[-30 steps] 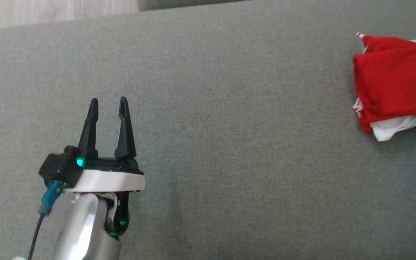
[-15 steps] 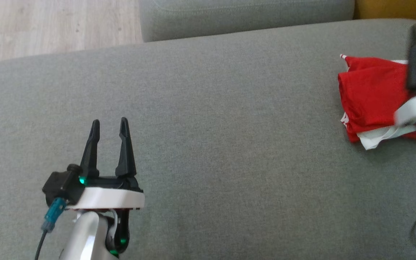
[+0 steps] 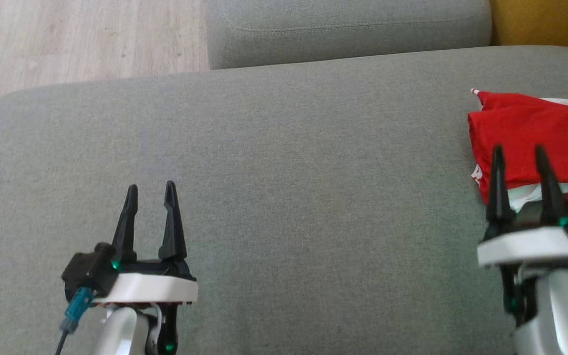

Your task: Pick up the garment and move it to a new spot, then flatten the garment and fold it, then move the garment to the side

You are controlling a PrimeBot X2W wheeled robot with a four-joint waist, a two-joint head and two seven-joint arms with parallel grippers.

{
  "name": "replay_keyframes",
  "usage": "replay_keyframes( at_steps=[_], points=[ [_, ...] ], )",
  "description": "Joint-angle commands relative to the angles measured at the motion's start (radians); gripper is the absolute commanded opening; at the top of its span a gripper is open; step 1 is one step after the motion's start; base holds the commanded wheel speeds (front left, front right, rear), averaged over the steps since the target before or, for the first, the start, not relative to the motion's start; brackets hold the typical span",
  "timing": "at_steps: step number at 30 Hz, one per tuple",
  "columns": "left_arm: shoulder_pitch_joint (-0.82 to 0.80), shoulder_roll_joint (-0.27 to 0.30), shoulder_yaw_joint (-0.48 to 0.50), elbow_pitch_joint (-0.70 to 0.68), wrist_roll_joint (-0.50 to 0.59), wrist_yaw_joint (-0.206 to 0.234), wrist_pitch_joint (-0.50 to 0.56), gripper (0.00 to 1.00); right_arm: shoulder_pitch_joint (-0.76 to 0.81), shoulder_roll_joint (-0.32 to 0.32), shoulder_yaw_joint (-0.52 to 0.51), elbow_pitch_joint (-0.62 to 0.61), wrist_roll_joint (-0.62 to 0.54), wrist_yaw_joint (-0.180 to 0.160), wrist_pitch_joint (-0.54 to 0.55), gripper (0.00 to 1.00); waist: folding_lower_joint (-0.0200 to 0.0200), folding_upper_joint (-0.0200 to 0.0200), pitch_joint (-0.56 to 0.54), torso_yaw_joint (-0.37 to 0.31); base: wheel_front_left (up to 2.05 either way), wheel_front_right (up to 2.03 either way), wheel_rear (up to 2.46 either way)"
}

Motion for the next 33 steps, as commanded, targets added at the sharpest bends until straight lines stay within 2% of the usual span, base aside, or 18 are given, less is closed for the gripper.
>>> replay_keyframes(
  at_steps=[1,11,25,28,33],
  points=[
    [-0.022,0.008,0.027,-0.035,-0.009,0.004,-0.005,1.00,-0.001,-0.002,0.035,-0.020,0.024,-0.001,-0.021,1.00,0.0001,-0.0001,0.003,0.004,0.00,0.00,0.00],
    [-0.016,0.008,0.026,-0.025,-0.017,0.008,-0.005,1.00,0.037,-0.001,0.051,0.006,0.054,-0.001,-0.048,1.00,0.0001,-0.0001,0.006,0.013,0.00,0.00,0.00],
    [-0.024,0.008,0.042,-0.030,-0.015,0.046,-0.005,1.00,0.029,-0.001,0.067,0.011,0.039,-0.001,-0.052,1.00,0.0001,-0.0001,0.005,0.018,0.00,0.00,0.00],
    [-0.021,0.008,0.040,-0.035,-0.044,0.030,-0.005,1.00,0.026,-0.001,0.072,0.012,0.034,-0.001,-0.052,1.00,0.0001,-0.0001,0.004,0.015,0.00,0.00,0.00],
    [-0.018,0.008,0.056,-0.048,-0.060,0.029,-0.005,1.00,0.028,-0.001,0.075,0.013,0.031,-0.001,-0.052,1.00,0.0001,-0.0001,0.000,0.011,0.00,0.00,0.00]
  ],
)
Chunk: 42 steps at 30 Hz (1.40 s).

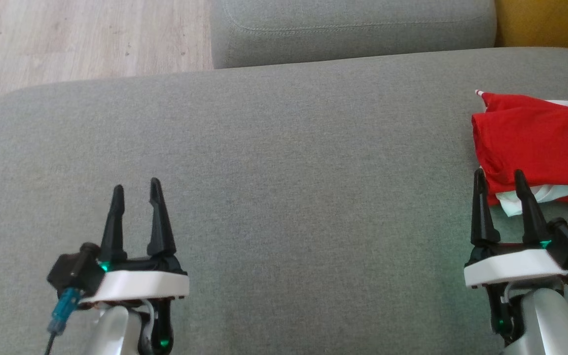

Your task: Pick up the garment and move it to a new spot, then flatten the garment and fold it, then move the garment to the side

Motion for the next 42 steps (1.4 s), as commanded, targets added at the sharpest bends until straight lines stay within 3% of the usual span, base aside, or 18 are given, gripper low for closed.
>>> replay_keyframes(
  at_steps=[1,5,6,10,42],
  points=[
    [-0.020,0.008,0.043,-0.044,-0.015,-0.002,-0.005,1.00,-0.036,-0.004,0.028,-0.028,-0.010,-0.001,-0.014,1.00,0.0000,0.0000,-0.002,-0.002,0.00,0.00,0.00],
    [-0.014,0.008,0.051,-0.043,-0.034,0.005,-0.005,1.00,-0.037,-0.004,0.033,-0.027,-0.009,-0.001,-0.014,1.00,0.0000,0.0000,-0.005,-0.007,0.00,0.00,0.00],
    [0.002,0.000,0.018,-0.012,-0.034,0.003,0.000,0.00,0.000,0.000,0.008,0.003,0.000,0.000,0.000,0.00,0.0000,0.0000,-0.005,-0.007,0.00,0.00,0.00],
    [0.017,-0.001,0.019,0.033,-0.045,0.002,0.004,0.00,0.015,0.002,0.006,0.048,0.014,0.000,0.007,0.00,0.0000,0.0000,-0.007,-0.008,0.00,0.00,0.00],
    [0.019,0.001,0.082,0.025,-0.340,-0.027,0.099,0.00,0.014,0.000,-0.010,0.027,0.382,0.000,0.098,0.00,0.0000,0.0000,-0.022,-0.005,0.00,0.00,0.00]
  ],
)
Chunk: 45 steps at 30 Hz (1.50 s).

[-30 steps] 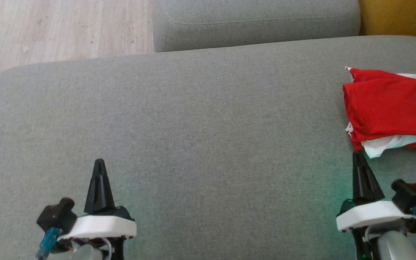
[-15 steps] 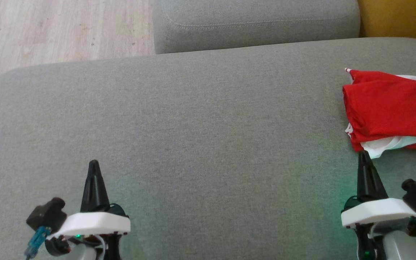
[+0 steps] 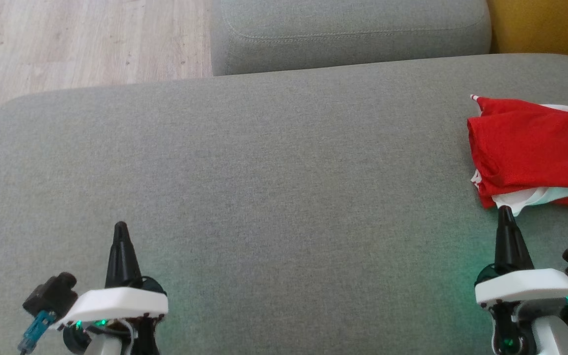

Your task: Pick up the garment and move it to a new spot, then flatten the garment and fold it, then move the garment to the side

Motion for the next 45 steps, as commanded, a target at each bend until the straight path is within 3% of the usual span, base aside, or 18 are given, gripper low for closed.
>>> replay_keyframes(
  at_steps=[1,45],
  points=[
    [-0.040,0.002,0.024,-0.036,-0.022,-0.005,0.004,0.00,-0.044,-0.003,0.001,-0.038,0.030,0.000,0.006,0.00,0.0000,0.0000,-0.001,0.000,0.00,0.00,0.00],
    [-0.036,0.006,0.108,-0.046,-0.418,-0.044,0.131,0.00,-0.048,-0.005,-0.023,-0.063,0.523,0.000,0.130,0.00,0.0000,0.0000,-0.022,0.004,0.00,0.00,0.00]
  ],
)
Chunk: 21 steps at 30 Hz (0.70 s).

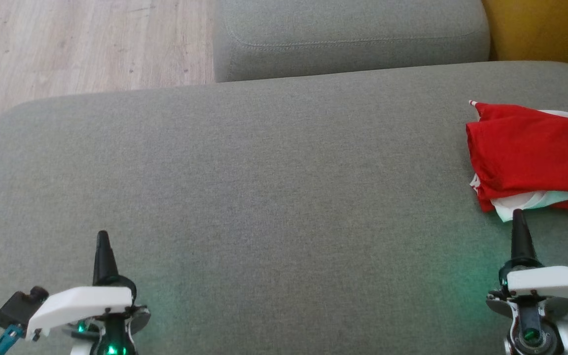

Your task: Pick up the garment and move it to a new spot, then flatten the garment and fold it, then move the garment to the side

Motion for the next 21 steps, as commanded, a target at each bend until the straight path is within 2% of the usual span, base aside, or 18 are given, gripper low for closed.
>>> replay_keyframes(
  at_steps=[1,21],
  points=[
    [-0.036,0.006,0.030,-0.036,-0.025,-0.008,0.009,0.00,-0.047,-0.005,0.010,-0.041,0.033,0.000,0.009,0.00,0.0000,0.0000,-0.001,0.000,0.00,0.00,0.00],
    [-0.035,0.007,0.068,-0.041,-0.199,-0.025,0.065,0.00,-0.049,-0.006,-0.001,-0.052,0.251,-0.001,0.063,0.00,-0.0001,0.0000,-0.010,0.002,0.00,0.00,0.00]
  ],
)
